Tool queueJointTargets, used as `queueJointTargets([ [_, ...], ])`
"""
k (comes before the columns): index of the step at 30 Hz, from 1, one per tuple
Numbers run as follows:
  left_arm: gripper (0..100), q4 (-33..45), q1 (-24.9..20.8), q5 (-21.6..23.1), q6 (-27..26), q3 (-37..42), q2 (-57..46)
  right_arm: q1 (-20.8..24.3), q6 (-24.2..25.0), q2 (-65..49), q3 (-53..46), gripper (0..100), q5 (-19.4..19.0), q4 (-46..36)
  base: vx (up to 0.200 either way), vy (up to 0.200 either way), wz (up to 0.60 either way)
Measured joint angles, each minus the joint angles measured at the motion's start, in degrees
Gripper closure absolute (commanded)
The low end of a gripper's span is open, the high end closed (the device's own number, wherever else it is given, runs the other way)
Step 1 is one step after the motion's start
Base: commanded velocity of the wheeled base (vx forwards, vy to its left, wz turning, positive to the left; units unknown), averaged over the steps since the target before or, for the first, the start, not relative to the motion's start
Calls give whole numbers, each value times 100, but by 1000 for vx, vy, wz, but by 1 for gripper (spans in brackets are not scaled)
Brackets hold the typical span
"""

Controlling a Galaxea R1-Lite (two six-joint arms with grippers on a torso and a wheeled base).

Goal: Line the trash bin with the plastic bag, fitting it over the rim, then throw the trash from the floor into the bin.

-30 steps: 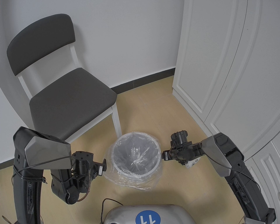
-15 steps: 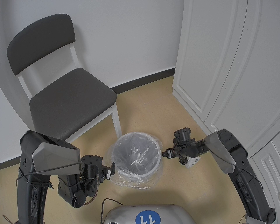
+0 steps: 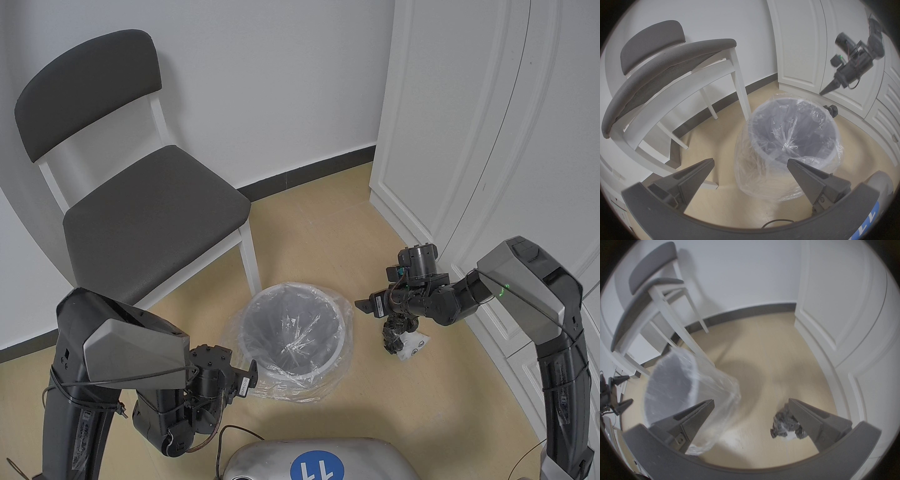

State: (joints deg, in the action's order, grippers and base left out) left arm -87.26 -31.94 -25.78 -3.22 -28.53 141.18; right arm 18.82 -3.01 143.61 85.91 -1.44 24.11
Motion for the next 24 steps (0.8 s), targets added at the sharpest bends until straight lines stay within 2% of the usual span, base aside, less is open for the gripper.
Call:
queueJointTargets([
  [5, 0, -24, -88, -233, 112, 48, 11, 538, -79, -538, -929, 0, 0, 851, 0, 0, 0],
  [9, 0, -33, -124, -312, 246, 89, -46, 881, -101, -714, -1253, 0, 35, 1015, 0, 0, 0],
  [14, 0, -35, -122, -344, 322, 129, -129, 1050, -133, -607, -1312, 0, 60, 1045, 0, 0, 0],
  [24, 0, -46, -127, -345, 329, 127, -247, 1078, -311, -140, -1168, 0, 149, 1040, 0, 0, 0],
])
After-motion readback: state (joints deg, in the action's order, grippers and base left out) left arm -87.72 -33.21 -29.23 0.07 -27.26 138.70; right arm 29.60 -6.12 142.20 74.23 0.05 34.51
